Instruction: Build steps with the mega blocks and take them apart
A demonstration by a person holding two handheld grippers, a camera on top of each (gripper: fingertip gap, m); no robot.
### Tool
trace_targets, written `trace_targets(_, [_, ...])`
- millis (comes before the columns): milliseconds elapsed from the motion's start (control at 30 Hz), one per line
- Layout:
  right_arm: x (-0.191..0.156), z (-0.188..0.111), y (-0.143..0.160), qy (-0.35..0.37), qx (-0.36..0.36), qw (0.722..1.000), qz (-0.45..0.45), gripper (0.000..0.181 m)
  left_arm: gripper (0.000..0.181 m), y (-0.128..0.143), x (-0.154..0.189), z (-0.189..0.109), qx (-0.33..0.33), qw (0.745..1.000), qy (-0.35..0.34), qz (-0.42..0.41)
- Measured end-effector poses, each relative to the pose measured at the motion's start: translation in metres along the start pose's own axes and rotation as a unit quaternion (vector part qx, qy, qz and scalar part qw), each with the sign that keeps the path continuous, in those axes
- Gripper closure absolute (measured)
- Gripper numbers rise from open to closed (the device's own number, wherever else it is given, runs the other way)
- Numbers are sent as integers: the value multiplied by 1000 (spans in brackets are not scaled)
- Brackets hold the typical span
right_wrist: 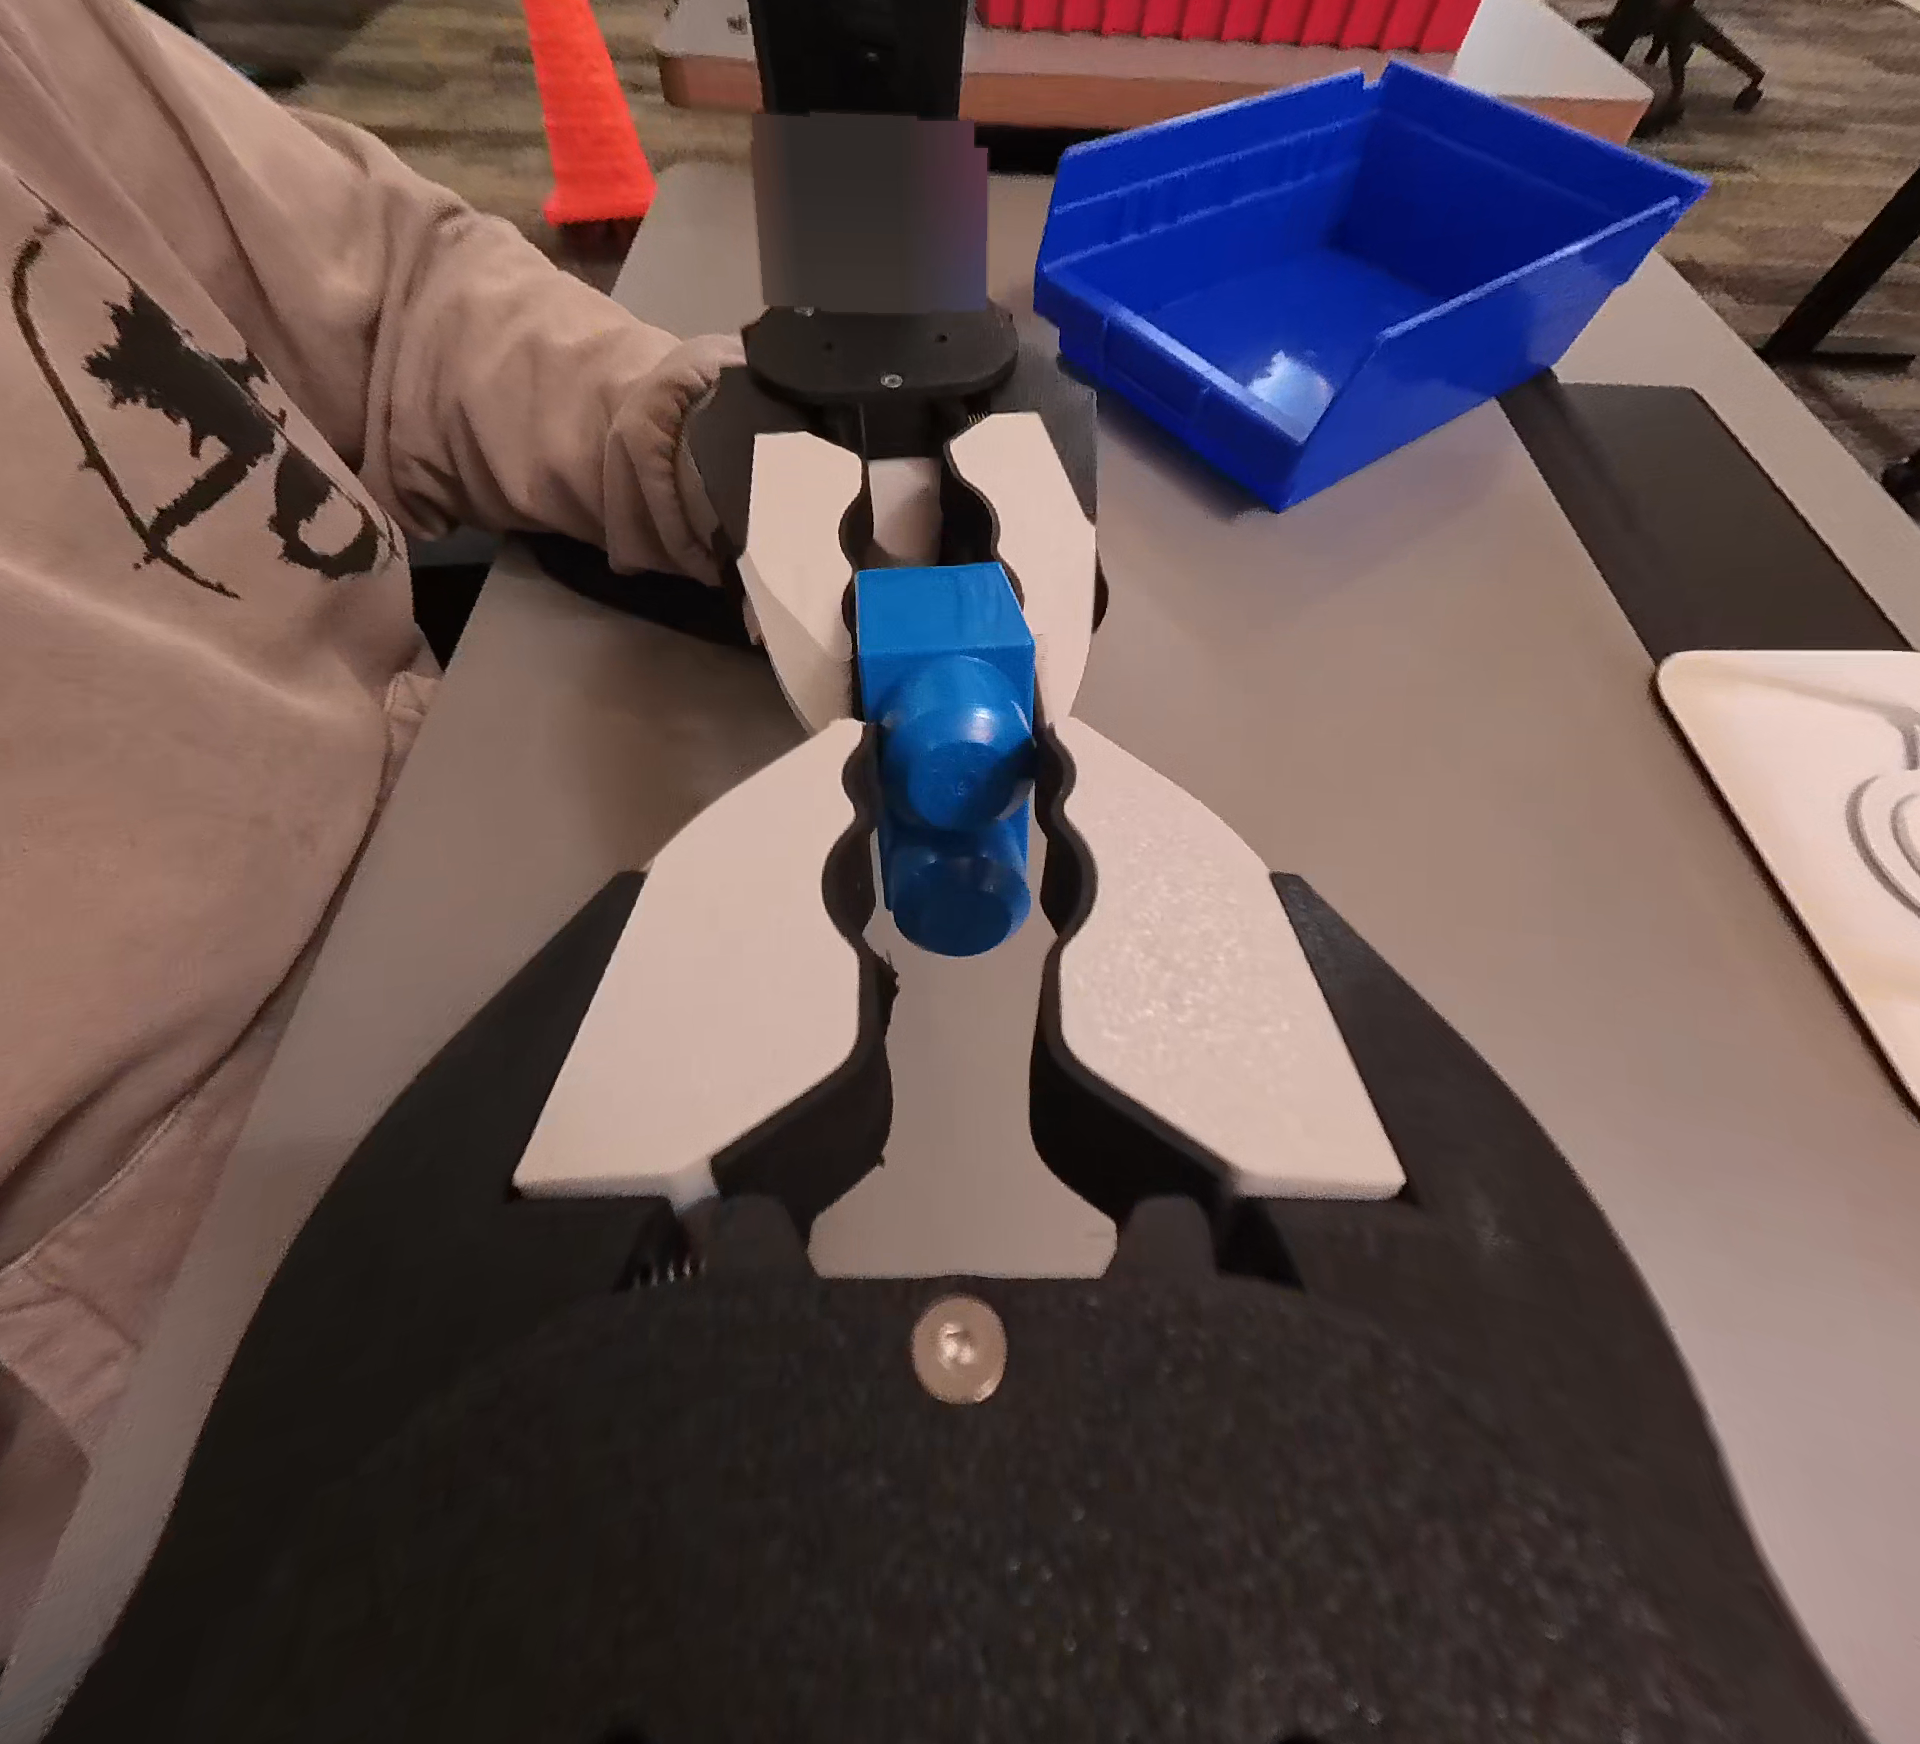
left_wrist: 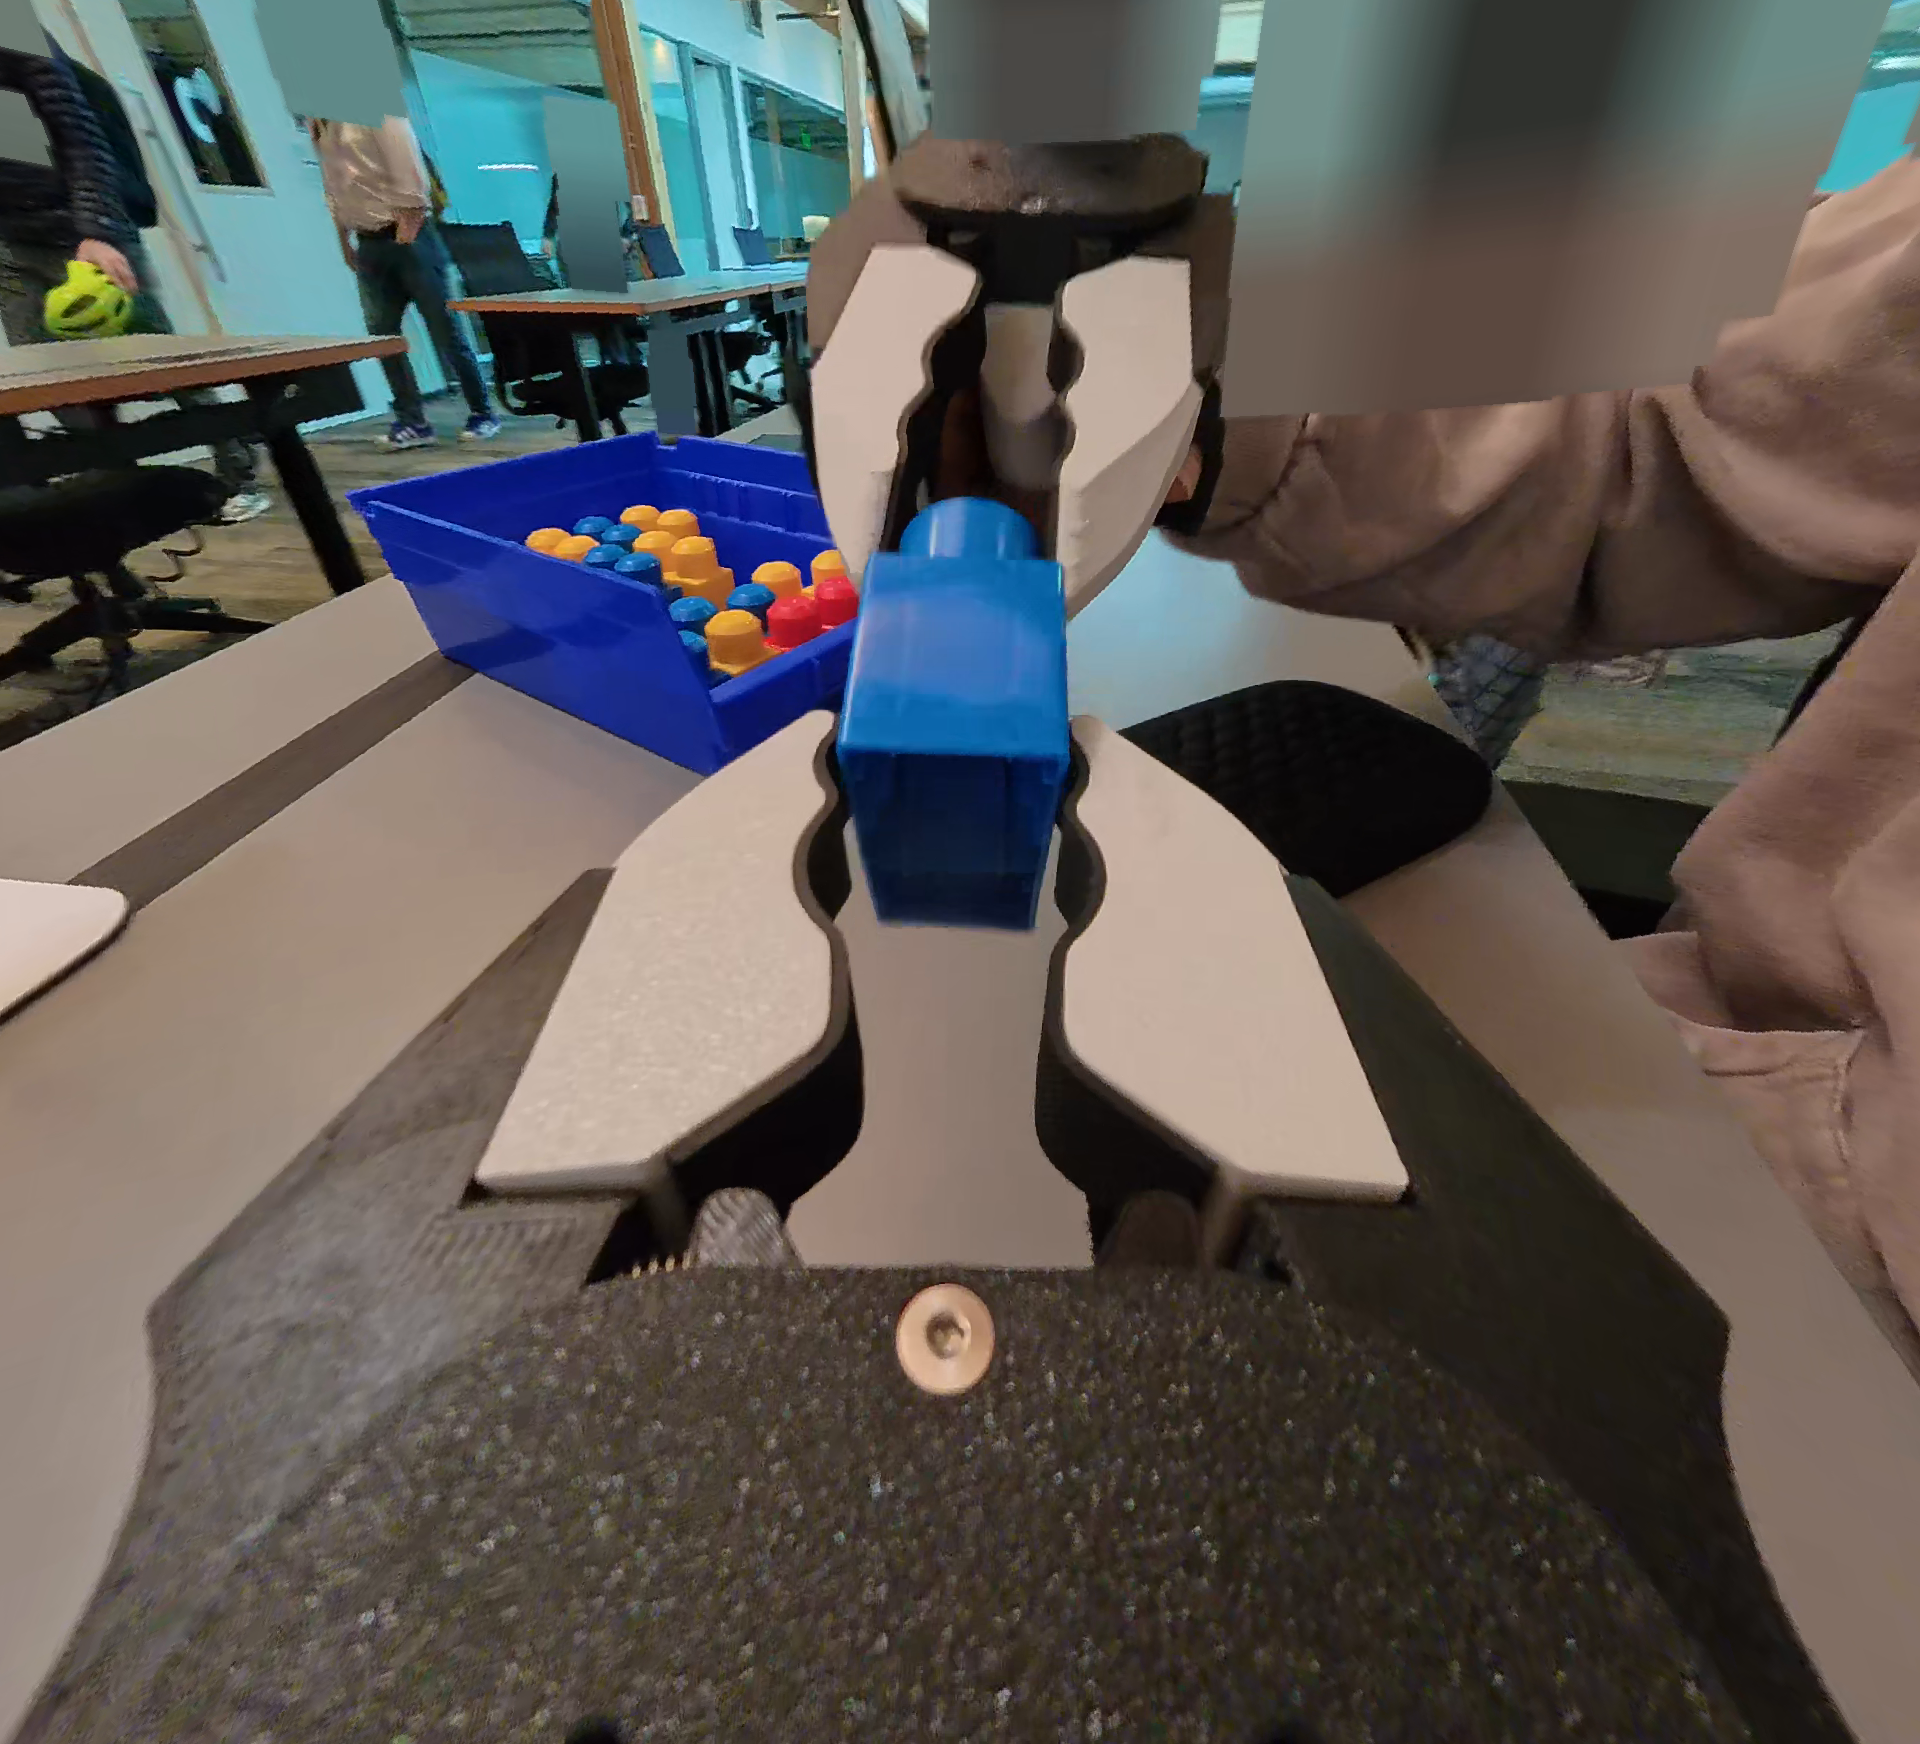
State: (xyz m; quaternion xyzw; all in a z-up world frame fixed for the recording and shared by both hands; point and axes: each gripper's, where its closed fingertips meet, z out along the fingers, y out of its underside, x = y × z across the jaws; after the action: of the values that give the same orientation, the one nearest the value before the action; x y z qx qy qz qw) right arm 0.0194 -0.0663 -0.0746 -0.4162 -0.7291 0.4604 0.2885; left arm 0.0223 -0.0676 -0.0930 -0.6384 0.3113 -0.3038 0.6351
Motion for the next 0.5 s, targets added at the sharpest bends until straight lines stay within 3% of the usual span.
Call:
trace_targets(133, [21,-40,-4,45,-55,997,-38,153,151,2,-11,-5,-4,999,-35,18])
trace_targets(267, [91,-128,9,168,-195,965,-54,153,159,-1,-23,-12,0,998,-63,17])
trace_targets(333, [132,-181,34,235,-294,926,-14,153,165,1,-27,-12,-3,997,-72,21])
trace_targets(400, [165,-229,69,296,-376,873,94,153,169,3,-29,-12,-8,997,-80,22])
trace_targets(433, [181,-252,87,346,-395,837,154,153,170,4,-30,-12,-10,996,-83,22])
trace_targets(500, [195,-277,126,379,-421,781,265,153,171,6,-32,-11,-13,996,-87,18])
